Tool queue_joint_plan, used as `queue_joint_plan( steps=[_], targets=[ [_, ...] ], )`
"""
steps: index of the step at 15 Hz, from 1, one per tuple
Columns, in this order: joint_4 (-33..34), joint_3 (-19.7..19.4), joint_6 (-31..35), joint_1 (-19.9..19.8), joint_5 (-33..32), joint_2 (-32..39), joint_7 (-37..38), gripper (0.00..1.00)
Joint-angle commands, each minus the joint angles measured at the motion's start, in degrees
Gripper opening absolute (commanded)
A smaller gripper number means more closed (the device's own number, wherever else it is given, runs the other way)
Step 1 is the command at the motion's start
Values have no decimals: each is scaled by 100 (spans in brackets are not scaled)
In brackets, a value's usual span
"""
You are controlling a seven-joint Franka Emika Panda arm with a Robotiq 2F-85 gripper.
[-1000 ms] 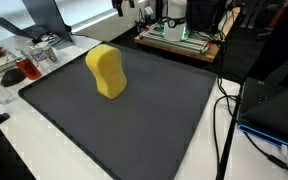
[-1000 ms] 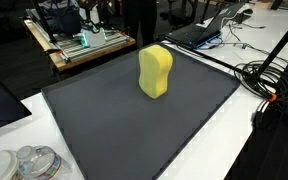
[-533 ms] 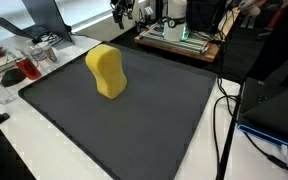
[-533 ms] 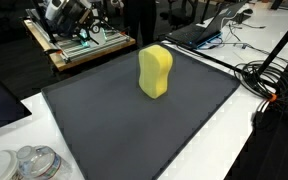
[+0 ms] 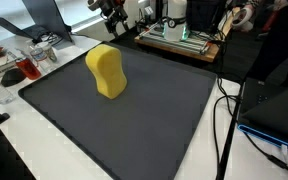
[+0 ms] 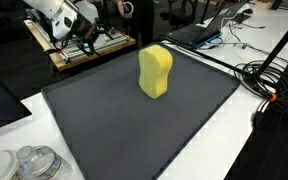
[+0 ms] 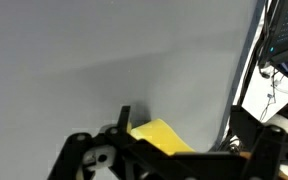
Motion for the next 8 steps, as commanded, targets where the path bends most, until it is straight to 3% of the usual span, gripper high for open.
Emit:
queue_joint_plan(
  steps=[1, 2, 3, 5, 8],
  targets=[
    [1343, 754, -725, -768, -202, 1110, -186, 100],
    [1674, 945, -898, -995, -308, 1292, -92, 100],
    [953, 1149, -413, -1074, -165, 740, -13, 100],
    [1428, 1322, -616, -1288, -257, 1094, 0, 100],
    [1579, 1352, -682, -1347, -291, 1243, 8, 100]
  ],
)
